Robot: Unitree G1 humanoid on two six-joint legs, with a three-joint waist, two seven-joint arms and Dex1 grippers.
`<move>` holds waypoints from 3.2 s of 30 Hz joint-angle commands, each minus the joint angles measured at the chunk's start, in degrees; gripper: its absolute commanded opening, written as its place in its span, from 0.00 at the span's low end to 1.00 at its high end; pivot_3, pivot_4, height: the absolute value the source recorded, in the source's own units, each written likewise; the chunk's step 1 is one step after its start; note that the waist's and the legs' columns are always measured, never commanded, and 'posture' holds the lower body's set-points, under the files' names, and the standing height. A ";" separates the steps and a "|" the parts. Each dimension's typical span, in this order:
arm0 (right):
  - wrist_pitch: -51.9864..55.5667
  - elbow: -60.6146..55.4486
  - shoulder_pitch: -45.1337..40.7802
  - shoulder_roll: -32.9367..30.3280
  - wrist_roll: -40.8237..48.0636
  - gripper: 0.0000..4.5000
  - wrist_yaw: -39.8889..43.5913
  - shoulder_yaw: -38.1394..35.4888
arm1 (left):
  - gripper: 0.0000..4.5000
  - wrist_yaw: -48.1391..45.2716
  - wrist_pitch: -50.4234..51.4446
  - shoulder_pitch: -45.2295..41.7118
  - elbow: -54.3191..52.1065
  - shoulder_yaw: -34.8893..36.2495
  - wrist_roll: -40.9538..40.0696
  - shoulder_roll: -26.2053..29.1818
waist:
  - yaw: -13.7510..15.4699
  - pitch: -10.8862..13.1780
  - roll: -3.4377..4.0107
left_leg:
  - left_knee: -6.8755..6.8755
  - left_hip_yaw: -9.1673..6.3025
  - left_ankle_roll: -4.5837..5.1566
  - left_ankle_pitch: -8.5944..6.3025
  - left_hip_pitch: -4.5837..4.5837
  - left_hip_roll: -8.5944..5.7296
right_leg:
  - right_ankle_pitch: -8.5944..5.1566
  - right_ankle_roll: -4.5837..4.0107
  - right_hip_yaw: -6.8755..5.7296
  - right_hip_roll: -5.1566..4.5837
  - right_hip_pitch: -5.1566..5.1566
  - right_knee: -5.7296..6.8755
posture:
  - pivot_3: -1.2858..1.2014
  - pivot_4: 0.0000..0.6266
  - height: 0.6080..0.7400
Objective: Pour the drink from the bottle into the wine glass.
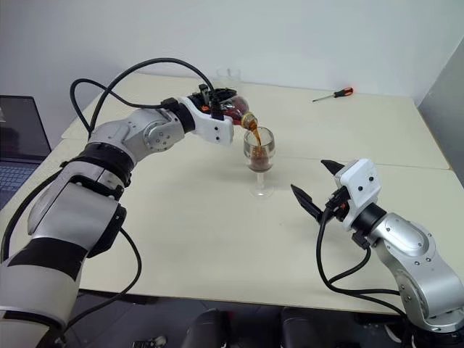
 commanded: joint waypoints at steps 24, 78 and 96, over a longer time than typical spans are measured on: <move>0.71 -1.24 -2.01 -0.65 0.84 1.00 0.50 -0.12 | 0.22 2.30 -0.21 -3.49 -1.27 -0.01 0.98 1.76 | 0.00 0.00 0.00 | 0.01 0.00 0.00 0.00 0.00 0.00 | 0.02 -0.03 0.00 0.00 0.00 0.01 | 0.52 0.24 1.00; 18.89 7.24 -30.58 -3.57 23.64 1.00 6.41 8.43 | 1.00 -17.92 40.93 40.86 -35.84 46.98 -56.48 -7.53 | -1.21 -0.06 -0.03 | 0.08 -0.13 -0.04 0.03 0.01 0.06 | 0.04 -0.06 -0.09 -0.06 0.04 0.15 | 0.52 0.24 1.00; 17.19 9.38 -30.57 -4.43 21.34 1.00 10.55 8.87 | 1.00 -14.11 51.74 50.82 -53.50 50.08 -58.66 -5.56 | -1.39 -0.06 -0.03 | 0.04 -0.15 -0.04 0.03 0.02 0.11 | 0.04 -0.06 -0.10 -0.04 0.04 0.14 | 0.52 0.24 1.00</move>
